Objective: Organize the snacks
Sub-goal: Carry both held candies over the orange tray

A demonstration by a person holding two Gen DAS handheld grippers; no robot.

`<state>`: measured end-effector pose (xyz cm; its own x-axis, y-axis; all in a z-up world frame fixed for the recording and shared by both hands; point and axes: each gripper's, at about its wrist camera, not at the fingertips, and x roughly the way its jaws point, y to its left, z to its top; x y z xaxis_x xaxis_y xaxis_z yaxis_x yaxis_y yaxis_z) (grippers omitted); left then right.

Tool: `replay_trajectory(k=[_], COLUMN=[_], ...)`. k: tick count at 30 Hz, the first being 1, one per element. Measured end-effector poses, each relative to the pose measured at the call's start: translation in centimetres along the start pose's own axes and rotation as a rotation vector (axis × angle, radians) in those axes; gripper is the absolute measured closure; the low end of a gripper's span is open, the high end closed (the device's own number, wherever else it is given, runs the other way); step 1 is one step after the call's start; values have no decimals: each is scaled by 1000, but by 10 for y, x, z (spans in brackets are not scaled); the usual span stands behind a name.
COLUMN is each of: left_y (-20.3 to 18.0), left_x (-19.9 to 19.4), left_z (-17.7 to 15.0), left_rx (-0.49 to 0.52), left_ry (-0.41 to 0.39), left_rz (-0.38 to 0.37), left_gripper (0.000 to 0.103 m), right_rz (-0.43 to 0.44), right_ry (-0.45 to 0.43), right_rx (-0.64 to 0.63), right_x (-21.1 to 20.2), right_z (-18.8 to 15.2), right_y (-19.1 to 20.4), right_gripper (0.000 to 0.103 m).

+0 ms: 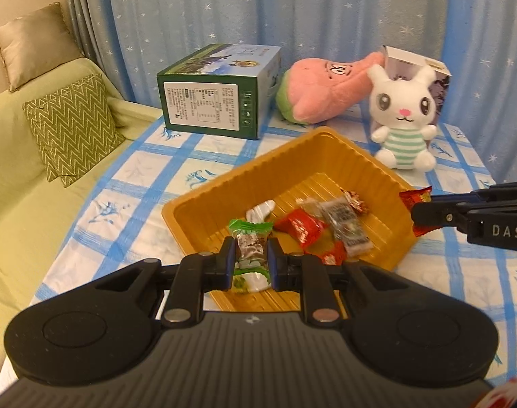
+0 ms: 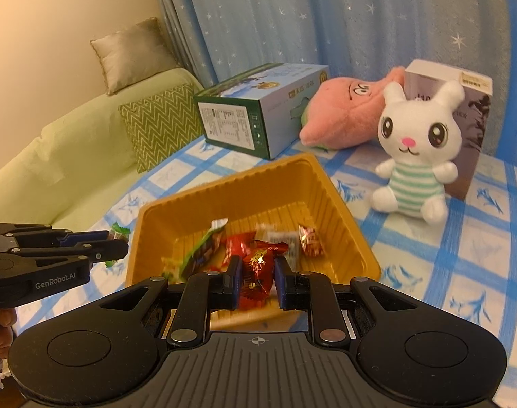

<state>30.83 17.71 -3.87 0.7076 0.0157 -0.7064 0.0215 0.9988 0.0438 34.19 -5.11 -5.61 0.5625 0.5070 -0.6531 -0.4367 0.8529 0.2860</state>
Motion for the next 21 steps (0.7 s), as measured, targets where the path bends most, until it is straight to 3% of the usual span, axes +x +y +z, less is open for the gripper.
replay_trajectory(k=[10, 21], left_y=[12, 18], left_x=[38, 78], left_z=[23, 26], left_rx=[2, -11], left_ry=[21, 87], left_rz=[26, 30], left_gripper=[85, 85], right_rz=[-15, -23], right_ry=[-18, -4], right_rx=[-15, -13], right_x=[27, 47], right_z=[29, 37], right_y=[-4, -7], right_gripper=[82, 82])
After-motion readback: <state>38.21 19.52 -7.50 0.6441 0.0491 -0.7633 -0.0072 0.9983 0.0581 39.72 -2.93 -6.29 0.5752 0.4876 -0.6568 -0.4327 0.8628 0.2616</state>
